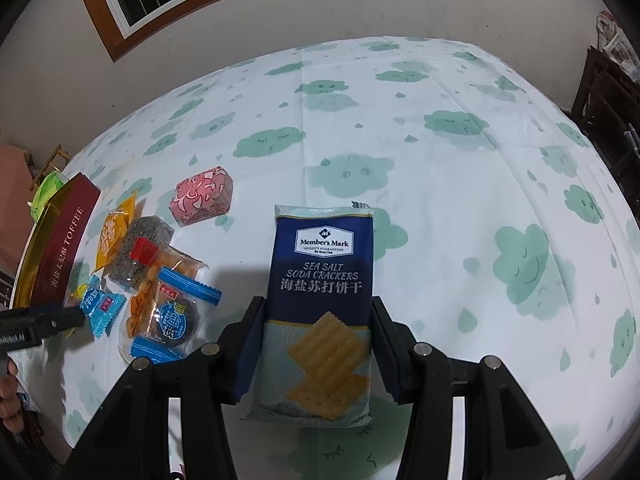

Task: Organize snacks
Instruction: 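Grasp the yellow-wrapped candy with the left tool while the right tool holds the crackers, then carry the yellow candy into the tin and lower it with the left tool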

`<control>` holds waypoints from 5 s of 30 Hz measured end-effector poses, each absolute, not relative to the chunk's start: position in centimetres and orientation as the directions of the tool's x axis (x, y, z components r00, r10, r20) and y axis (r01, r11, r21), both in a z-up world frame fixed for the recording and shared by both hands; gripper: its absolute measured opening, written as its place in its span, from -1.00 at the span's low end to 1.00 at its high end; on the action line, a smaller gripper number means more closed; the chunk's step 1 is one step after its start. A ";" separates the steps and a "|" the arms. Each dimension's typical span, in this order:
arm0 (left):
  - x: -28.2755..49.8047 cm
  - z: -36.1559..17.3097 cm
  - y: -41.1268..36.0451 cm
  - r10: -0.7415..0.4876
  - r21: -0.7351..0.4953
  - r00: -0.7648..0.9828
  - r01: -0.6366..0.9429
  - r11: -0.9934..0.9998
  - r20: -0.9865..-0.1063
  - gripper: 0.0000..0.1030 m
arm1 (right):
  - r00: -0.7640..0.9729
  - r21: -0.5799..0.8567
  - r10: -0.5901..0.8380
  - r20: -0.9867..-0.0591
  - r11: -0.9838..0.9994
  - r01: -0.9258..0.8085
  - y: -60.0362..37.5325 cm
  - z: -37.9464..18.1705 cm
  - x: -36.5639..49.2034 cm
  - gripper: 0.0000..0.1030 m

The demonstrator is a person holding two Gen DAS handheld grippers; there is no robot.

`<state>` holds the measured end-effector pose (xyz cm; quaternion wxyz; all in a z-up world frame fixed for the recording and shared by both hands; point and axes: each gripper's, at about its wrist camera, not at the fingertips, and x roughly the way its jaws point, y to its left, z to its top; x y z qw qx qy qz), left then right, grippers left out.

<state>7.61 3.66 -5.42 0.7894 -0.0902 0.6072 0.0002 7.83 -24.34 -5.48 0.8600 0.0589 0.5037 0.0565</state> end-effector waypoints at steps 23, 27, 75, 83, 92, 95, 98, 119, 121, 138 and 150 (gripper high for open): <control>9.7 -5.5 2.9 -0.119 -0.139 0.227 -0.075 0.987 -0.967 0.06 | 0.485 0.144 0.149 -0.862 0.988 -0.049 -24.2 -5.5 8.0 0.01; 9.0 -5.5 3.1 -0.125 -0.144 0.240 -0.061 0.988 -0.963 0.03 | 0.485 0.141 0.147 -0.862 0.989 -0.049 -24.2 -5.5 8.0 0.02; 3.1 -6.2 2.4 -0.112 -0.063 0.295 0.173 0.983 -0.949 -0.06 | 0.488 0.125 0.131 -0.863 0.991 -0.045 -24.1 -5.9 8.0 0.03; 3.4 -6.0 2.4 -0.130 -0.081 0.301 0.172 0.982 -0.945 -0.45 | 0.488 0.125 0.130 -0.863 0.991 -0.044 -24.0 -5.8 8.0 0.03; 3.9 -5.6 3.3 -0.164 -0.128 0.299 0.134 0.983 -0.940 -0.63 | 0.489 0.124 0.130 -0.863 0.991 -0.045 -24.0 -5.8 8.0 0.03; 4.0 -5.2 3.5 -0.173 -0.138 0.308 0.131 0.982 -0.936 -0.65 | 0.489 0.124 0.129 -0.863 0.991 -0.044 -24.0 -5.8 8.0 0.03; 4.0 -4.6 3.8 -0.172 -0.135 0.322 0.132 0.982 -0.931 -0.65 | 0.486 0.117 0.124 -0.865 0.992 -0.044 -24.0 -5.8 8.0 0.03; 4.8 0.9 13.0 -0.051 -0.046 0.448 0.022 0.999 -0.893 -0.66 | 0.435 0.004 0.029 -0.900 0.998 -0.056 -22.3 -5.8 8.7 0.07; 5.1 1.0 14.6 -0.028 -0.030 0.449 0.003 1.000 -0.893 -0.66 | 0.431 -0.010 0.016 -0.902 0.998 -0.058 -22.0 -5.8 8.7 0.08; 6.5 -2.9 22.0 0.092 0.072 0.355 -0.069 0.995 -0.930 -0.66 | 0.412 -0.016 -0.008 -0.911 1.000 -0.015 -21.8 -5.9 9.2 0.10; 6.2 -3.3 21.6 0.099 0.094 0.359 -0.031 0.995 -0.928 -0.65 | 0.422 -0.023 -0.016 -0.906 1.000 -0.010 -21.9 -5.8 9.0 0.02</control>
